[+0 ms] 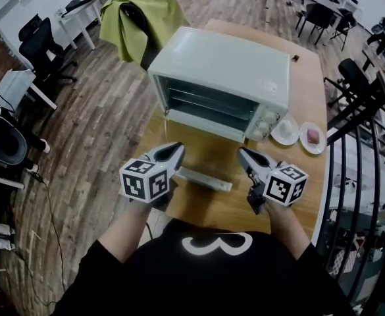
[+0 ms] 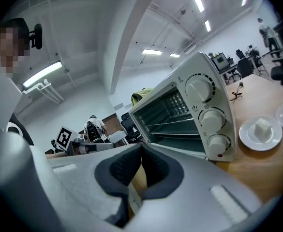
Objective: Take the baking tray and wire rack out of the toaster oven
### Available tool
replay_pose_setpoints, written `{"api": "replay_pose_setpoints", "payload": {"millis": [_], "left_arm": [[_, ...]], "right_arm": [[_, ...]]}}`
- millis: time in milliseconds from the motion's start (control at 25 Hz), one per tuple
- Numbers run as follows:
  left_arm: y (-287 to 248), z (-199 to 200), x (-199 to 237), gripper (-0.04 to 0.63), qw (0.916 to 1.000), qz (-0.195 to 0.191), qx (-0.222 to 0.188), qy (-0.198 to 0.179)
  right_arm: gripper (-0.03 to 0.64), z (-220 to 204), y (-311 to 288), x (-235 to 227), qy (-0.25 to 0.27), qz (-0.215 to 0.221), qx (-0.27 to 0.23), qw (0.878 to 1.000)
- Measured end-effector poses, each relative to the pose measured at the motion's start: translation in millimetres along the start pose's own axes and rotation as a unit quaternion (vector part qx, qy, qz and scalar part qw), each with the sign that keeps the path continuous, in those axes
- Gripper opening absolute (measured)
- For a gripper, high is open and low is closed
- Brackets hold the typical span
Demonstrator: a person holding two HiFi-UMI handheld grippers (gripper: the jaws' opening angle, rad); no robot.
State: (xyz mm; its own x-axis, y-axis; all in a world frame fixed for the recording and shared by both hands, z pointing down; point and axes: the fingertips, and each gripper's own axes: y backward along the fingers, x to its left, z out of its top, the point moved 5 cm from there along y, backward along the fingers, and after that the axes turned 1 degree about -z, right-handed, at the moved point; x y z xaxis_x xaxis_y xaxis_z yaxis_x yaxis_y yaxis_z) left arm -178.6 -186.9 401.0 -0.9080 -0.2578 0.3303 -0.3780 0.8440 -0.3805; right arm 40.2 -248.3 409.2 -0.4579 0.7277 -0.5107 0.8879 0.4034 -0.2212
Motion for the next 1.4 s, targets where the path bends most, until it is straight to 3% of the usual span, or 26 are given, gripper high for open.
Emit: {"api": "replay_pose_setpoints", "payload": {"millis": [160,280,360,480,640,800,880,1200,1400], "left_arm": [[-28,13,28,0.023,0.9982,-0.049,0.009,0.034],[-47,24,58,0.132,0.9932,-0.084,0.017,0.078],[-59,30,80,0.133,0.9850,-0.112,0.013,0.131],[-76,36,108,0.153,0.9651,-0.142,-0.008,0.220],[-98,43,136,0.187,0.9540,-0.133,-0.043,0.266],[-123,43,158,0.192,0.9247,-0.135,-0.070,0.349],[-135,41,167,0.192,0.9168,-0.129,-0.072,0.371],[-167,32,188,0.192,0.9069,-0.098,-0.057,0.406],[-177,33,198,0.173,0.8992,-0.089,-0.071,0.422]], "right_arm": [[0.003,6,-24,-11,-0.054,-0.017,-0.038,0.998],[0.009,11,-46,-18,-0.094,-0.033,-0.076,0.992],[0.022,11,-61,-24,-0.122,-0.048,-0.094,0.987],[0.074,12,-77,-35,-0.180,-0.074,-0.131,0.972],[0.114,12,-85,-56,-0.255,-0.103,-0.188,0.943],[0.133,2,-94,-84,-0.312,-0.142,-0.219,0.914],[0.133,-4,-103,-95,-0.336,-0.150,-0.222,0.903],[0.133,-6,-122,-128,-0.370,-0.196,-0.267,0.868],[0.133,-4,-134,-139,-0.392,-0.196,-0.288,0.852]]}}
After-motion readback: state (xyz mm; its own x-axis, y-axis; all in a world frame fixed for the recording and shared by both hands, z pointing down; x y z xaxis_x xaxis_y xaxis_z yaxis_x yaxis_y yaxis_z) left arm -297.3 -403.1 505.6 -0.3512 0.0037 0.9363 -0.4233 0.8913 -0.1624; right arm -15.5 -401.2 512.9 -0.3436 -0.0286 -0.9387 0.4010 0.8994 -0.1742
